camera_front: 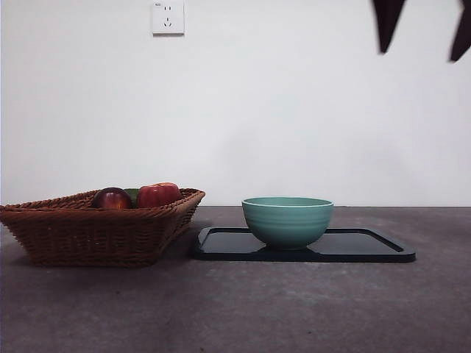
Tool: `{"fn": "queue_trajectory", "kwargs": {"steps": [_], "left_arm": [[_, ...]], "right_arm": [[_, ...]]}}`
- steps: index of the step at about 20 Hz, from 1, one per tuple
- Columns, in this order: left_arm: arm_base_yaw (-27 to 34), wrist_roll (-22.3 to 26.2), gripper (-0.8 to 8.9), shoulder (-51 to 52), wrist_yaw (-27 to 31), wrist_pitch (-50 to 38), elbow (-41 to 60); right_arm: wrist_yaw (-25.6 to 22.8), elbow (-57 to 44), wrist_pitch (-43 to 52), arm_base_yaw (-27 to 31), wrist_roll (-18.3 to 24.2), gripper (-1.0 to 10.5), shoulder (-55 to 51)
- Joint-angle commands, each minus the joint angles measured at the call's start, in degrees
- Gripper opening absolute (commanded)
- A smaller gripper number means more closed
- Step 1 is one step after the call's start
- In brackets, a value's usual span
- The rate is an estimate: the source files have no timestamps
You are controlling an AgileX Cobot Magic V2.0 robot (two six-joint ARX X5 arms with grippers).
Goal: Pick up the wifruite, put it on the bowl, pick up the plate, put it on desk
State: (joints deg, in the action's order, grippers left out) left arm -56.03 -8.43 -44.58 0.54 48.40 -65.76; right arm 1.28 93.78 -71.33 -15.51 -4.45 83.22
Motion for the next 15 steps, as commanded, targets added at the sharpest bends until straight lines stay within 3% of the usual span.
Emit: {"fn": "queue_trajectory", "kwargs": {"steps": [1,8,15], "left_arm": [[-0.6,1.2,4.68,-0.3,0.2,-1.7,-0.7],[-0.6,3.0,4.68,-1.0,0.2,-2.4,-0.7],[-0.6,1.6,4.67,-1.5,0.7,-4.7,-0.7]], "right_arm": [[0.2,-4.5,0.3,-1.4,0.5,5.8,-6.9],[0.4,-19.4,0.6,-7.5,-2.3,5.8,-26.7],[0.4,-29.5,1.7,-12.1,-4.2,5.8,-41.8]]}}
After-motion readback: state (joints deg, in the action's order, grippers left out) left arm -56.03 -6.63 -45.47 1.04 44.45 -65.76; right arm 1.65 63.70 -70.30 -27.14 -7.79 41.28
